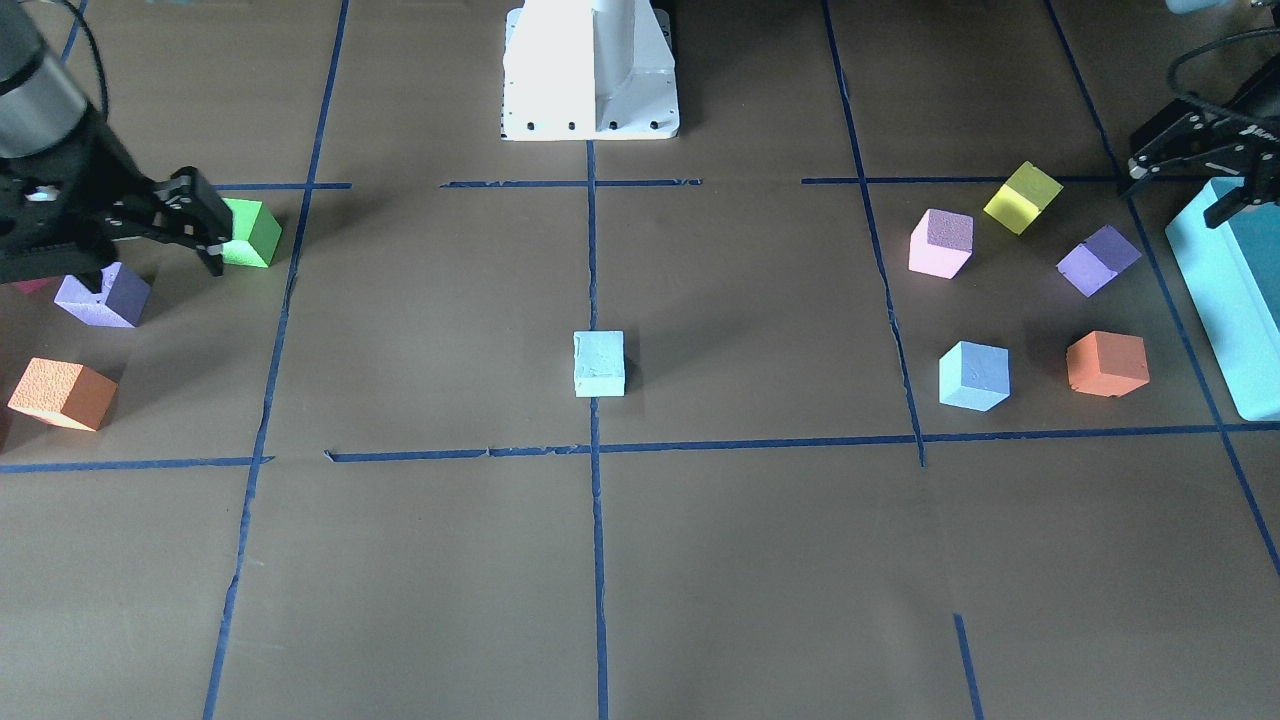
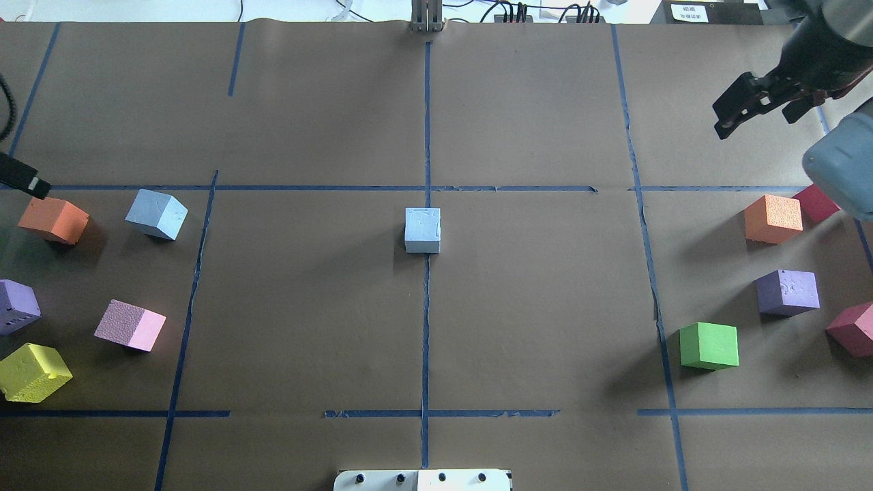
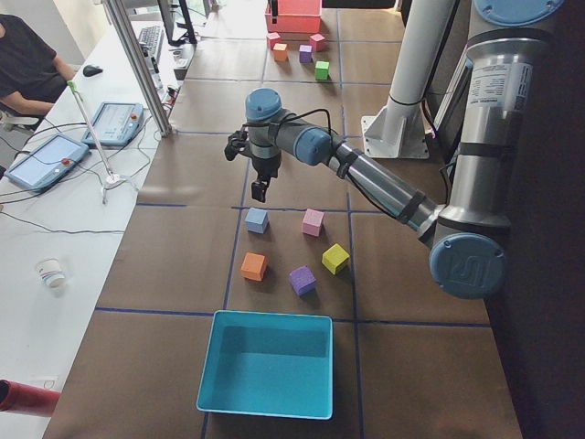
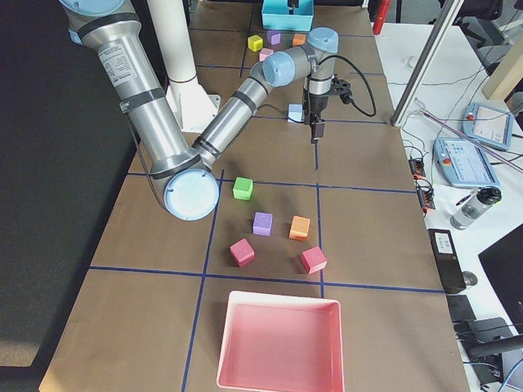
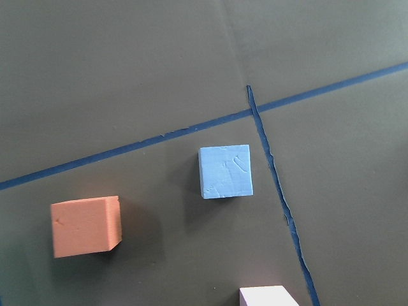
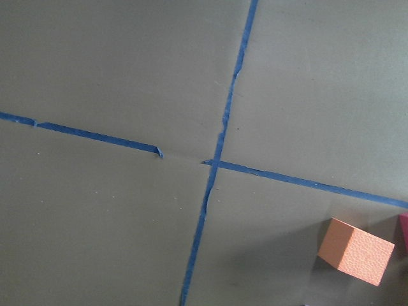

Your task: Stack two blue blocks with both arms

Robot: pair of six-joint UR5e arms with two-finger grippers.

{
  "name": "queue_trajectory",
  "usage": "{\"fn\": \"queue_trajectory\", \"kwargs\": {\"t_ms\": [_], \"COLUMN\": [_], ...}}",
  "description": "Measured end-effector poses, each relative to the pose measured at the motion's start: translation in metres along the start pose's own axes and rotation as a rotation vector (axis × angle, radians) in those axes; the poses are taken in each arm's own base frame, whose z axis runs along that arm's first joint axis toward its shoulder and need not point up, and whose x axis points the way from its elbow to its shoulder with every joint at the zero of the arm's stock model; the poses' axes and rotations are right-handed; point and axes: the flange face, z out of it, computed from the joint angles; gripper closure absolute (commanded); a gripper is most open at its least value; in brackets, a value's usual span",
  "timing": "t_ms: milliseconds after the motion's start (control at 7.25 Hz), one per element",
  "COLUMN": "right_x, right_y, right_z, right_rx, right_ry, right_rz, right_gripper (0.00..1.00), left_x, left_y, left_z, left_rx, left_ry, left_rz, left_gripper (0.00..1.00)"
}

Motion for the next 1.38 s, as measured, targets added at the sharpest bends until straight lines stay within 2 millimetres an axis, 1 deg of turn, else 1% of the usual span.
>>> {"fn": "queue_trajectory", "kwargs": {"t_ms": [138, 276, 414, 552, 690, 1379], "right_x": [0.034, 0.06, 0.076, 0.085, 0.089, 0.096], "right_y": [0.008, 0.016, 0.021, 0.024, 0.025, 0.023], "right_z": [-0.003, -0.004, -0.004, -0.002, 0.0, 0.007], "right_rx": [-0.004, -0.006, -0.011, -0.016, -0.021, -0.036], "right_ry": [-0.003, 0.0, 0.004, 0.007, 0.009, 0.015], "right_rz": [-0.021, -0.037, -0.046, -0.047, -0.046, -0.04], "right_gripper": [0.0, 0.0, 0.0, 0.0, 0.0, 0.0], "left_x": [0.005, 0.004, 0.006, 0.013, 0.022, 0.031], "left_y": [-0.012, -0.022, -0.026, -0.031, -0.036, -0.052], "left_z": [0.027, 0.054, 0.084, 0.11, 0.129, 0.184], "left_rx": [0.0, 0.013, 0.026, 0.035, 0.041, 0.031], "left_ry": [-0.016, -0.011, -0.002, -0.009, -0.026, -0.085], "left_rz": [0.0, -0.012, -0.029, -0.043, -0.057, -0.071], "left_gripper": [0.0, 0.0, 0.0, 0.0, 0.0, 0.0]}}
